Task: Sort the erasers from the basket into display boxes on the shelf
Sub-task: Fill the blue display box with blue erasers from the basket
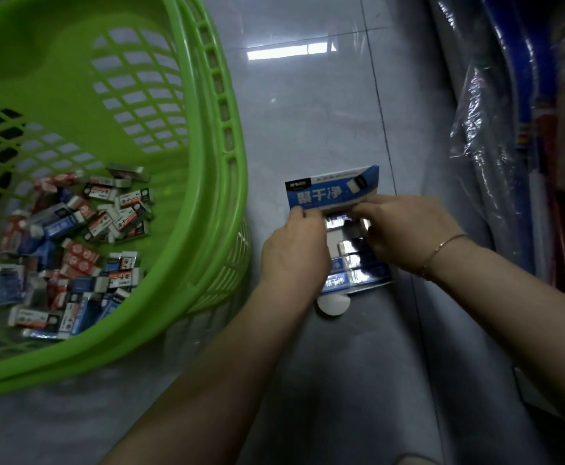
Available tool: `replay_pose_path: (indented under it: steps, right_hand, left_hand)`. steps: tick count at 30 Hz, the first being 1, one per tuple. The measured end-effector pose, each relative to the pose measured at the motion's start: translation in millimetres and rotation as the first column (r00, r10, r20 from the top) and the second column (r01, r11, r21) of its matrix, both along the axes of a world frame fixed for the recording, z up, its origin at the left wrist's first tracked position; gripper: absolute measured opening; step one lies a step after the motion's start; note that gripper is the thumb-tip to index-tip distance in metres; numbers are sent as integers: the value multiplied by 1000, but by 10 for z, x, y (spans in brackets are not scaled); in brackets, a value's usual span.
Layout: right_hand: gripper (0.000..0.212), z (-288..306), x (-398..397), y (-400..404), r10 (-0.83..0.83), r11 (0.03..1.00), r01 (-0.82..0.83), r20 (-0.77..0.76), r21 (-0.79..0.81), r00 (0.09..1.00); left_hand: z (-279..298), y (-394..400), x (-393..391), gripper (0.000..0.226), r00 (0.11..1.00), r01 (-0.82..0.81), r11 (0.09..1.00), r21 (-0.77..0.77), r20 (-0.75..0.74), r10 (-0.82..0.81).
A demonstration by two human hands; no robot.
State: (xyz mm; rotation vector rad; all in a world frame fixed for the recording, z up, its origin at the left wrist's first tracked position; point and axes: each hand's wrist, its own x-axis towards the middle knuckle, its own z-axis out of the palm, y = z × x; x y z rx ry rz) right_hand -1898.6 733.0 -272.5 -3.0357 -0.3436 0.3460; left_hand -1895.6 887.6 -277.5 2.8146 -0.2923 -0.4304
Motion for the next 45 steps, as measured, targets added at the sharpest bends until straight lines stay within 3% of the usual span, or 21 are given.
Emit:
replay_pose_path:
  steps: [4, 17, 19, 21, 22, 23, 25, 26, 27, 29, 30, 32, 34, 35, 36, 37, 39, 40, 42, 45]
  right_hand:
    - [52, -96, -59, 105, 107, 993, -109, -42, -53, 993]
    - [30, -89, -97, 148, 52, 996, -55, -42, -75, 998]
    - [27, -85, -77, 195, 36, 997, -39, -40, -67, 999]
    - [28, -75, -47, 218, 14, 998, -18, -63, -56, 998]
    - [28, -69, -34, 217, -1, 999, -3, -82, -47, 997]
    - [28, -50, -26, 210, -29, 999, 27, -84, -18, 996]
    - [21, 15, -17, 205, -174, 967, 184, -74, 175, 982]
    - [12, 66, -8, 213, -288, 883, 313, -125, 349, 950]
    - [6, 125, 6, 230, -376, 720, 458, -262, 521, 889]
    - [6, 237, 26, 274, -315, 329, 699, -624, 634, 715]
    - [5, 281, 32, 282, -226, 232, 767, -733, 599, 641]
    - [14, 323, 25, 289, -112, 137, 837, -831, 530, 545]
    - [16, 333, 19, 295, -93, 26, 854, -849, 520, 520]
    - [16, 323, 21, 291, -122, -13, 849, -843, 529, 524]
    - [17, 310, 20, 280, -168, -20, 837, -827, 546, 536]
    - [18, 288, 18, 269, -218, 2, 823, -803, 568, 555]
    - [22, 214, 15, 246, -316, 122, 782, -723, 611, 614]
    - [24, 172, 13, 247, -360, 218, 751, -663, 624, 656]
    - [24, 76, 7, 273, -403, 422, 671, -536, 610, 742]
    - [24, -55, -17, 336, -363, 682, 532, -400, 502, 842]
  left_hand:
    - [-7, -1, 13, 31, 997, 79, 993, 87, -26, -77]
    - [-5, 74, 54, 47, 967, 240, 966, 96, -106, -230]
    - [7, 75, 51, 47, 968, 218, 976, 27, -137, -212]
    - [46, 63, 44, 40, 979, 56, 981, -185, -180, -90]
    - [69, 61, 39, 34, 968, -104, 930, -354, -251, 12]
    - [94, 57, 35, 32, 913, -324, 784, -529, -394, 111]
    - [147, 33, 21, 37, 711, -692, 275, -667, -696, 100]
    - [158, 28, 14, 39, 644, -765, 47, -642, -764, 35]
    - [160, 25, 6, 40, 603, -792, -125, -597, -797, -18]
    - [149, 16, -21, 39, 582, -783, -325, -530, -809, -82]
    - [146, 5, -37, 38, 583, -771, -371, -518, -808, -82]
    - [142, -36, -55, 36, 593, -743, -412, -527, -804, -41]
    - [145, -58, -62, 34, 618, -723, -377, -579, -786, 22]
    - [148, -55, -73, 33, 642, -716, -300, -630, -763, 72]
    - [143, -37, -93, 31, 684, -696, -156, -701, -713, 152]
    - [130, -3, -124, 29, 747, -644, 51, -763, -614, 254]
    - [71, 88, -215, 23, 873, -466, 493, -734, -291, 392]
    - [34, 136, -261, 20, 905, -387, 651, -653, -134, 403]
    - [-45, 206, -311, 23, 931, -320, 823, -468, 3, 364]
    - [-127, 246, -328, 42, 949, -309, 907, -285, -156, 274]
